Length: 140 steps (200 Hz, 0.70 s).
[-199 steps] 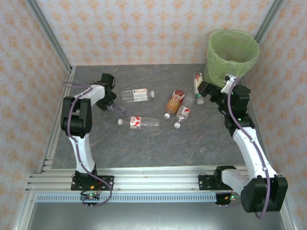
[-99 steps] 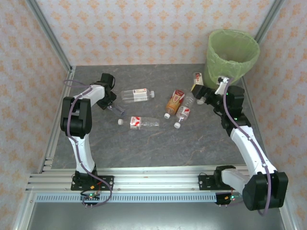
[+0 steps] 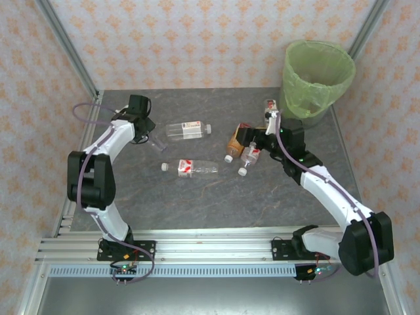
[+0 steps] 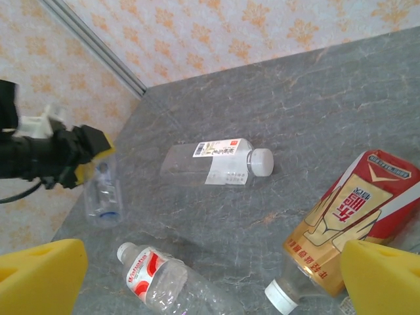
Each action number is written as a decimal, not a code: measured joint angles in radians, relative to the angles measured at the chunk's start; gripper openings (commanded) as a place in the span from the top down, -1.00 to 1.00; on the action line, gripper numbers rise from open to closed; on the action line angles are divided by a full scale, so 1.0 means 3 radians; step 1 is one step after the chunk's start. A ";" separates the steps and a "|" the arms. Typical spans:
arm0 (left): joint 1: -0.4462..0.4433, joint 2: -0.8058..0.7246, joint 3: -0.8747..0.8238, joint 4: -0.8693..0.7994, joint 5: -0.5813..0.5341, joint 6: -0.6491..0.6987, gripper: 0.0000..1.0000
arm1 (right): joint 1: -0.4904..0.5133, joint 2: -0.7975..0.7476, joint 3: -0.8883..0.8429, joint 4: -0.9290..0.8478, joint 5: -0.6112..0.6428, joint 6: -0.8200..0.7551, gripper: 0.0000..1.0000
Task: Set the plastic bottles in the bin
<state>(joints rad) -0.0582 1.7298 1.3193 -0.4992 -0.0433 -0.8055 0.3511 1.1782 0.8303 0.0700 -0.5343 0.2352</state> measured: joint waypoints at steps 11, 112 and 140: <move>-0.0045 -0.0132 -0.0066 0.0070 0.0023 0.0041 0.02 | 0.0052 0.0046 0.0004 0.0031 0.0065 0.0036 -0.98; -0.0706 -0.0467 -0.0175 0.0535 0.0502 0.0235 0.02 | 0.0290 0.0518 -0.0039 0.0506 0.0299 0.0938 -0.98; -0.0842 -0.0467 -0.0175 0.0685 0.0727 0.0237 0.01 | 0.0381 0.0557 -0.0191 0.0856 0.0292 0.1278 -0.98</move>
<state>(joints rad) -0.3107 1.5898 1.2667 -0.2935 0.1749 -0.7345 0.4656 1.3453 0.7731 0.3267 -0.4465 0.6186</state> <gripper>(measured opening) 0.495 0.992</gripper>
